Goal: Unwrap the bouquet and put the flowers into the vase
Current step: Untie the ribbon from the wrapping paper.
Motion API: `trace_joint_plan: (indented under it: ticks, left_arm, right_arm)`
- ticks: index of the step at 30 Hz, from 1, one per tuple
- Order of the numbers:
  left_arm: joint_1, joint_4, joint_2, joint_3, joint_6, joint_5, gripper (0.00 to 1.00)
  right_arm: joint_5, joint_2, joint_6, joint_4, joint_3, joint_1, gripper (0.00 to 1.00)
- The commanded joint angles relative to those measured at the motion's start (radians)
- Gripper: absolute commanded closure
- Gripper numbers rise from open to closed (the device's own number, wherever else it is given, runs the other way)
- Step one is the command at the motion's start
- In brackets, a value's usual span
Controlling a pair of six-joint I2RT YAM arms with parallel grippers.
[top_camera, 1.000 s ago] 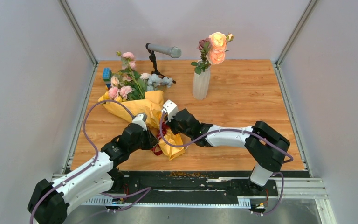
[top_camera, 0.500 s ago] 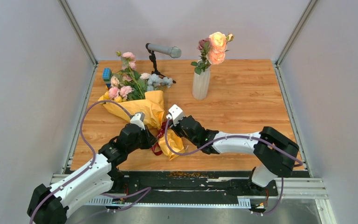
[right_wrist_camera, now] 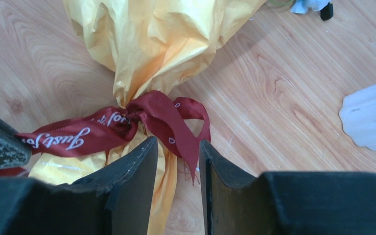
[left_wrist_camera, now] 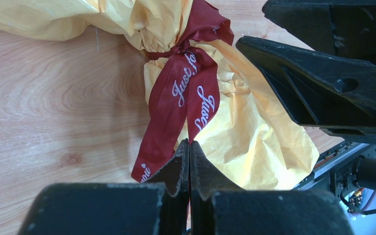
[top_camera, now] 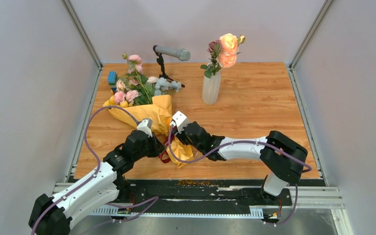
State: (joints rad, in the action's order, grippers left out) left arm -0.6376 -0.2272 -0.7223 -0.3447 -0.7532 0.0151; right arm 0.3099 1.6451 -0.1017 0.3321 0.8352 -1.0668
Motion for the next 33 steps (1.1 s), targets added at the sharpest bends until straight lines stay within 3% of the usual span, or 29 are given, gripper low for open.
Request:
trace_joint_plan:
  ticks: [1, 21, 33]
  left_arm:
    - [0.007, 0.012, 0.013, 0.009, 0.009, 0.006, 1.0]
    - [0.017, 0.012, 0.012, 0.012, 0.012, 0.017, 1.0]
    - [0.023, 0.009, 0.011, 0.009, 0.017, 0.023, 1.0]
  right_arm:
    - [0.045, 0.035, -0.013, -0.001, 0.074, -0.01, 0.63]
    - [0.112, 0.15, -0.057, 0.029, 0.117, -0.022, 0.68]
    - [0.155, 0.121, -0.054, 0.061, 0.067, -0.031, 0.62]
